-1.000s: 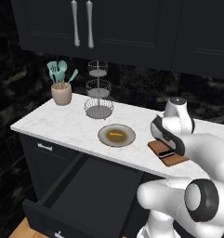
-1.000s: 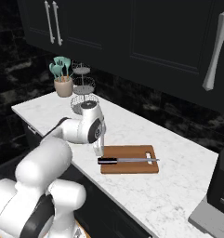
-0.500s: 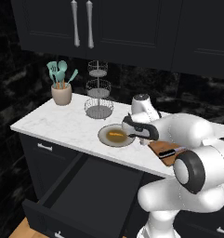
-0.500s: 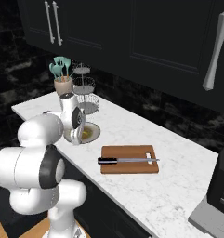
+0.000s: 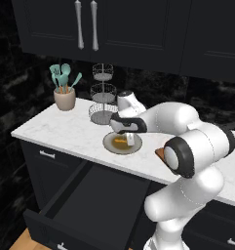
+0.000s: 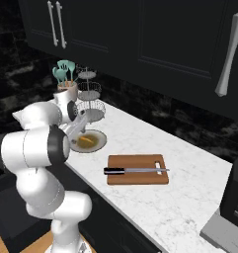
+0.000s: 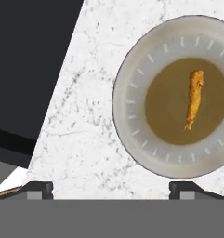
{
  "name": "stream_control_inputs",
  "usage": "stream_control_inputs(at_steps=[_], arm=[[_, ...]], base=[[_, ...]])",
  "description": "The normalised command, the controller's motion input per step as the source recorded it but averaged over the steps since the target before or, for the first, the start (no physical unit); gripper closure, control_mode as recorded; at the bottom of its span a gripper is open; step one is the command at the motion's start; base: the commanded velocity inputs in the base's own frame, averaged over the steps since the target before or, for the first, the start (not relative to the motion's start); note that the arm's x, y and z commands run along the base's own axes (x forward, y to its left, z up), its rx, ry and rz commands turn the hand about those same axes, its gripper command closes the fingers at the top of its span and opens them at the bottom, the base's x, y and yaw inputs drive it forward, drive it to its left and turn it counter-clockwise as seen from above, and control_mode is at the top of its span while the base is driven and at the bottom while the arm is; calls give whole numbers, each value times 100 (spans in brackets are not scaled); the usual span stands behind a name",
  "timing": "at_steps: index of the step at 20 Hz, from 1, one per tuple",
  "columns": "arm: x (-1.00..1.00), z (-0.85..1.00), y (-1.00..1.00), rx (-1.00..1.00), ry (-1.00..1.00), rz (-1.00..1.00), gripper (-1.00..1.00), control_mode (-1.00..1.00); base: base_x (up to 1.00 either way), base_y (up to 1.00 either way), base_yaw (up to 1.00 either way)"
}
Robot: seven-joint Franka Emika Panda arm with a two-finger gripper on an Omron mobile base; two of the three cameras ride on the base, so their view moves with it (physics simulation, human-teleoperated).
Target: Pick up the knife from the drawer and place it on the cutting board. Then place the meat from the plate to the cutting board.
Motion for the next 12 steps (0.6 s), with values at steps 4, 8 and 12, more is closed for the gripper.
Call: stream_control_inputs(at_steps=[4,8,12], arm=[[32,-27,-19,10,0,-21,-100,-100],[8,-34,1,19,0,-12,-100,-100],[6,-36,11,16,0,-9,-100,-100]], base=[[0,0,0],[0,0,0],[0,0,0]])
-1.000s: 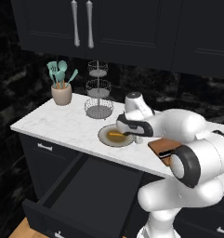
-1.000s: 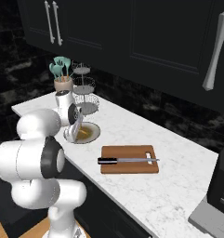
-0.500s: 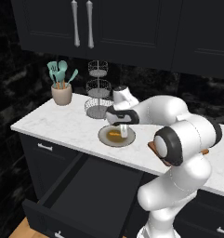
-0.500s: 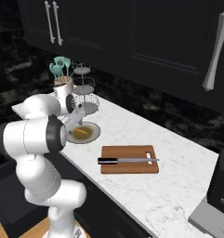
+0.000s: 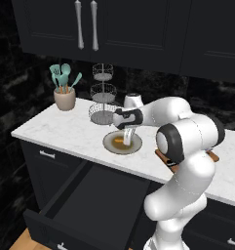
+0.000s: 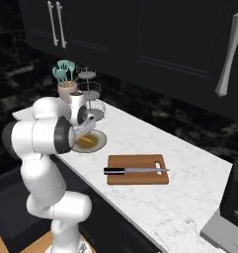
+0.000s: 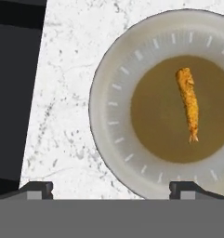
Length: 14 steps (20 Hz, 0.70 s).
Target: Pick up the knife from the drawer and place it on the cutting board. Then place the meat from the plate to the cutting board.
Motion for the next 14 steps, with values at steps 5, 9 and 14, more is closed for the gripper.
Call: stream_control_inputs(at_steps=[5,9,14], arm=[[46,-26,6,2,-2,-13,-100,-100],[36,-9,19,0,-7,-6,-100,-100],[30,-24,23,0,-6,-2,-100,-100]], base=[[0,0,0],[0,0,0],[0,0,0]])
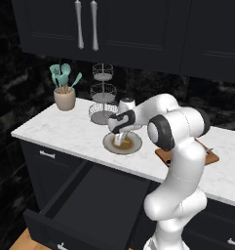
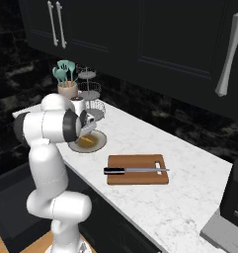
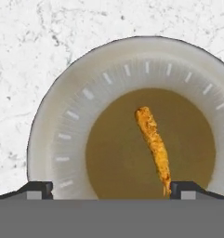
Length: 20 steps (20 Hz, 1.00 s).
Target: Pick up the knife from the drawer and place it on the cutting board. Then place the meat from the plate to the cutting board.
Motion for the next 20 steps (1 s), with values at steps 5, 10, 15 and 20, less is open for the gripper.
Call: stream_control_inputs(at_steps=[5,10,15,20], arm=[[44,-41,13,0,0,0,-100,-100],[40,-27,3,0,-1,0,-100,-100],[46,-15,0,0,0,0,-100,-100],[15,-47,0,0,0,0,-100,-100]], base=[[0,0,0],[0,0,0],[0,0,0],[0,0,0]])
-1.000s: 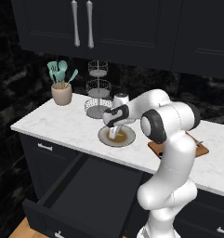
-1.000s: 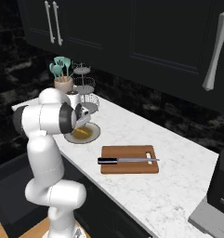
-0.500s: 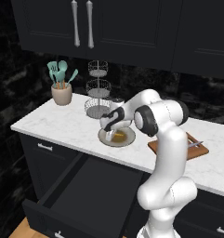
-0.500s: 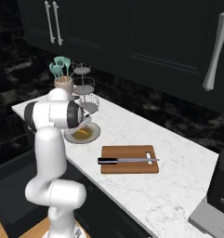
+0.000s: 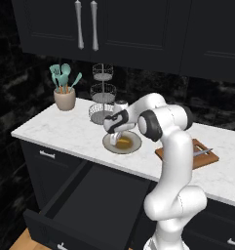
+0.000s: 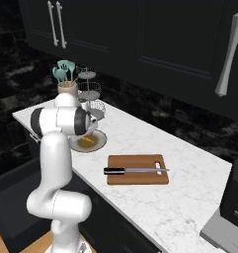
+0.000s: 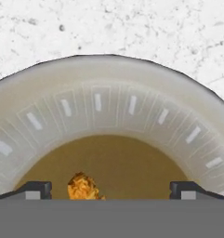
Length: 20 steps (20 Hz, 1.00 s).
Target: Pick up the knife from the drawer and place it on the cutting board. Then place the meat from the plate to the cutting board.
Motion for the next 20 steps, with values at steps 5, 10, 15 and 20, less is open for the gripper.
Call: stream_control_inputs(at_steps=[5,10,15,20], arm=[[-11,-56,0,0,0,-2,100,-100],[-38,-32,0,0,0,-2,100,-100],[-52,-5,0,0,-3,-3,100,-100],[-16,46,-44,6,-2,4,100,-100]], base=[[0,0,0],[0,0,0],[0,0,0],[0,0,0]])
